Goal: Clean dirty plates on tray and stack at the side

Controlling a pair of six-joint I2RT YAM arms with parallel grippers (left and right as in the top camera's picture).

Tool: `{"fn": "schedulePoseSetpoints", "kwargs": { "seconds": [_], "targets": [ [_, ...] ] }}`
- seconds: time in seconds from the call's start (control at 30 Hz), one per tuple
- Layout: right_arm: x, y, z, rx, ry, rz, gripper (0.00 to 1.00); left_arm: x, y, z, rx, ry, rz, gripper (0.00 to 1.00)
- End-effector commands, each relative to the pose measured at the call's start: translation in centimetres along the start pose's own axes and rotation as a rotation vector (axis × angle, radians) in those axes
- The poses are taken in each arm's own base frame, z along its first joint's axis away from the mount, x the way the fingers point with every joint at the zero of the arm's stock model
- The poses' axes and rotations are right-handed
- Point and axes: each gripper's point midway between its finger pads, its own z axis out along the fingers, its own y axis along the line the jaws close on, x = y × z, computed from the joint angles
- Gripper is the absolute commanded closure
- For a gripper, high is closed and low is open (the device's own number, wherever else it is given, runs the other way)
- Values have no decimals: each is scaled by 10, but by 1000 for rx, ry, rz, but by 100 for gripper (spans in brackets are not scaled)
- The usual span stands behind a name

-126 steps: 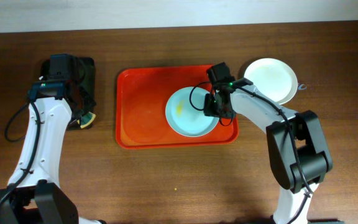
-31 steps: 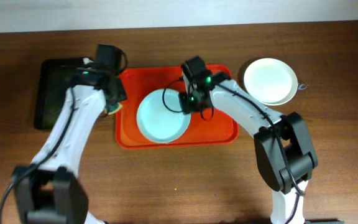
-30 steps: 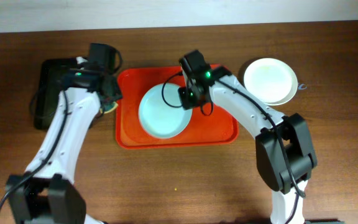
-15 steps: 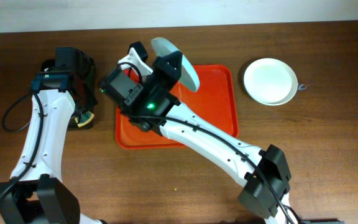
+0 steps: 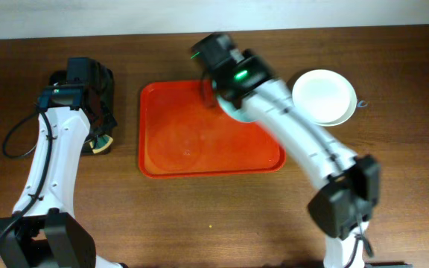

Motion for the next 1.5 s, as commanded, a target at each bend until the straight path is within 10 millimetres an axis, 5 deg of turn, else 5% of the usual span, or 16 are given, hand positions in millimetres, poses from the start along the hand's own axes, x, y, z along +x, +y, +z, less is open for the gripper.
{"fn": "schedulePoseSetpoints", "kwargs": {
  "seconds": [0.0,0.1,0.2,0.37,0.5,0.6,0.67,0.83,0.87,0.9,1.0,1.2,1.33,1.37,1.43,1.47],
  "targets": [
    [30,-27,30,-540,-52,350,96,0,5,1,-16,-4,-15,100],
    [90,-67,82,-822,-16,638,96,1,4,3,-17,-3,-15,100],
    [177,-90,144,-804,158,858,96,2,4,4,-17,-2,-15,100],
    [248,-105,207,-668,311,1085,96,1,4,4,-16,-3,-15,100],
    [255,-106,217,-608,344,1108,88,1,4,4,-15,-4,-16,100],
    [249,-101,215,-618,343,1094,44,1,4,4,-15,-5,-16,100],
    [244,-88,208,-648,376,1074,28,-1,3,4,-11,-13,-19,100],
    [213,-62,165,-743,414,989,31,-21,-11,3,53,-87,-48,100],
    [199,-63,149,-751,372,928,28,-25,-16,3,76,-102,-54,100],
    [186,-64,131,-758,332,866,1,-32,-20,3,89,-128,-62,100],
    [162,-66,75,-775,263,748,1,-56,-23,13,113,-191,-106,100],
    [147,-58,0,-813,202,584,1,-103,-6,108,76,-230,-215,100],
    [145,-38,-27,-859,225,502,1,-102,2,158,50,-194,-242,100],
    [140,-33,-33,-867,219,481,1,-101,3,166,46,-188,-245,89],
    [132,-25,-45,-876,192,445,1,-98,3,171,42,-179,-243,41],
    [126,-23,-55,-877,168,425,1,-99,3,170,43,-180,-244,28]
  ]
}}
